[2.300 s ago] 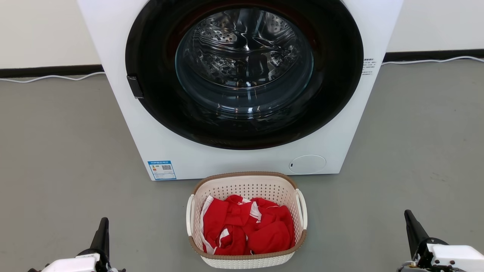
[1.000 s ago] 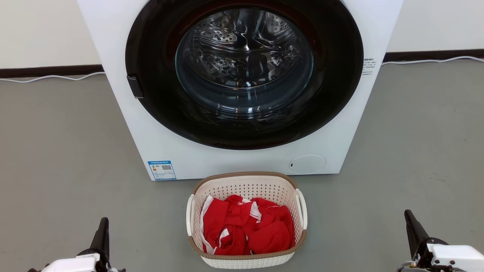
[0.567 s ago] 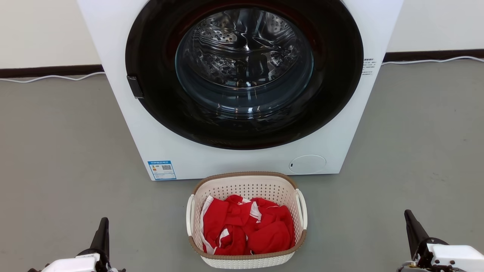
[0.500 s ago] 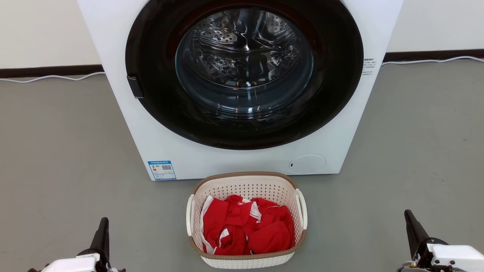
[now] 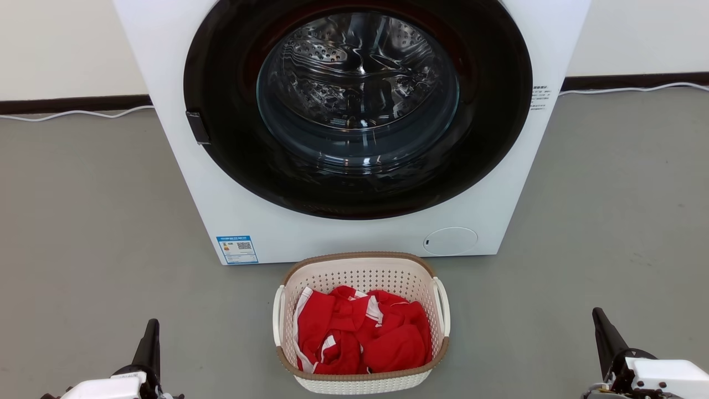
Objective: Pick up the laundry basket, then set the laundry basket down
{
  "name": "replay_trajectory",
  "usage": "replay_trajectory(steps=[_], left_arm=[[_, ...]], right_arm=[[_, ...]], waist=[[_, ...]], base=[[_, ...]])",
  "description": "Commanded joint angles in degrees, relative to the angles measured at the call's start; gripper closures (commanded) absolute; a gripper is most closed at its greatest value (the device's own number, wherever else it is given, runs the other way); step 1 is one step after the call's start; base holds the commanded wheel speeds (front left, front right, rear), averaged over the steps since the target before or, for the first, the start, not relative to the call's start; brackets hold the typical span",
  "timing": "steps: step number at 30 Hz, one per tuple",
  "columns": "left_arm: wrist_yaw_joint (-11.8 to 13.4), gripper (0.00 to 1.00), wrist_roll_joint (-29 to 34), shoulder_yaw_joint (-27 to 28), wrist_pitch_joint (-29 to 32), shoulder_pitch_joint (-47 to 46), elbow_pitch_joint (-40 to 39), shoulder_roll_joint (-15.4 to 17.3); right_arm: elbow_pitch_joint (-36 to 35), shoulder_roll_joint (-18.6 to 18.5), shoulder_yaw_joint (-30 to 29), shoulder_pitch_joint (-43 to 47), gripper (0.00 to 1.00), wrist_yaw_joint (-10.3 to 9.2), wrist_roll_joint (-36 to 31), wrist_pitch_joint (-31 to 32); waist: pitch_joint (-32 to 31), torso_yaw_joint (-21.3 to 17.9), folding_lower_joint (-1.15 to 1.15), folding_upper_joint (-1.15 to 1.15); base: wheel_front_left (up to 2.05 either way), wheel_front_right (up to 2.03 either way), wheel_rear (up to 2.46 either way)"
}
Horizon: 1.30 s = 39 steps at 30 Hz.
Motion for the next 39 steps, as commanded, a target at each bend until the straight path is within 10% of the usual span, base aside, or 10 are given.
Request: replay_trajectory(steps=[1,39], left_arm=[[-0.4,1.0,-0.4,1.9,0.5,-2.7,-1.6,1.0],[-0.4,1.0,-0.4,1.9,0.5,-2.7,-1.6,1.0]], right_arm=[[-1.7,-0.9,1.1,-2.6,1.0,0.18,0.4,0.5],[-1.7,-0.9,1.1,-2.6,1.0,0.18,0.4,0.5]], waist=[[0.0,0.0,0.0,0.0],[0.0,0.0,0.0,0.0]], base=[[0.0,0.0,0.0],[0.0,0.0,0.0]])
